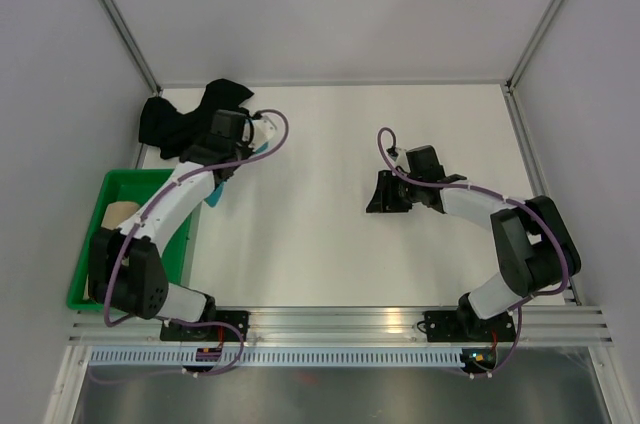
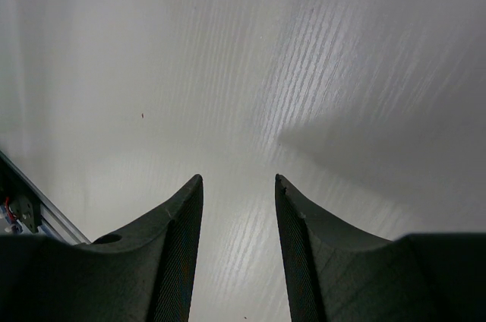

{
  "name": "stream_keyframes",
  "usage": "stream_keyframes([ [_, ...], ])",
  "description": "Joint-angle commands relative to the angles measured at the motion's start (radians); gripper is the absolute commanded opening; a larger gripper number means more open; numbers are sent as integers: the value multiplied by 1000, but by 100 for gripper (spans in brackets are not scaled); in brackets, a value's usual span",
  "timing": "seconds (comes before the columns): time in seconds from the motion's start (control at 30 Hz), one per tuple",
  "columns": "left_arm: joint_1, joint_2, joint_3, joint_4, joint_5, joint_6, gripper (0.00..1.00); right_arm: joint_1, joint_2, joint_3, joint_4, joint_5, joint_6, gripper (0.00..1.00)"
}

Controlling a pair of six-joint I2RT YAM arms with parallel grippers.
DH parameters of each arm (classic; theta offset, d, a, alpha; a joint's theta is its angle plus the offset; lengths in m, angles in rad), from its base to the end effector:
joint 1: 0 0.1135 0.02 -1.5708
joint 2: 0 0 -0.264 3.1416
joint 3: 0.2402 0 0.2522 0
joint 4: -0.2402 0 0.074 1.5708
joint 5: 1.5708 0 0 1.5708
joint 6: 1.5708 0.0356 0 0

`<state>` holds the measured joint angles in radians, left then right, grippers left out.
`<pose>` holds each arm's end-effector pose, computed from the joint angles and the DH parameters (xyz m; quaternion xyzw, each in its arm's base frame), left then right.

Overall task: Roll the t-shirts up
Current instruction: Place the rolled tshirt into the container

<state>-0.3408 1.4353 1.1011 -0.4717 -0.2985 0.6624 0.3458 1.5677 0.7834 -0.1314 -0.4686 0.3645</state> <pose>0.2959 -0.0938 0.2735 0.3925 0.8311 0.1953 0.3422 0.2762 0.1166 0.1631 -0.0661 0.9216 0.3149 0.2170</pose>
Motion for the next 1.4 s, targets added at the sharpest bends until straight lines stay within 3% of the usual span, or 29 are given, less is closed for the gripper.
stream_keyframes([
  [0.0,152,-91,28,-42,-112,60,2,-10,-26,-7,13,2,-21,49],
  [0.3,474,-188,-128,-31,-254,69,2,-14,-6,7,27,-28,-22,49],
  [0.5,508,-191,-338,93,-315,25,3,-16,-3,7,18,-54,-33,49],
  [0.97,519,-122,-560,196,-292,-30,4,-41,-18,-18,9,-64,-52,49],
  [1.1,546,-151,-552,102,-161,-73,4,-44,-15,-26,4,-64,-59,49],
  [1.2,559,-174,-534,19,-77,-113,9,-47,-12,-30,9,-61,-59,49],
  [1.37,565,-185,-488,-59,-18,-151,39,-50,-6,-26,10,-64,-53,49],
])
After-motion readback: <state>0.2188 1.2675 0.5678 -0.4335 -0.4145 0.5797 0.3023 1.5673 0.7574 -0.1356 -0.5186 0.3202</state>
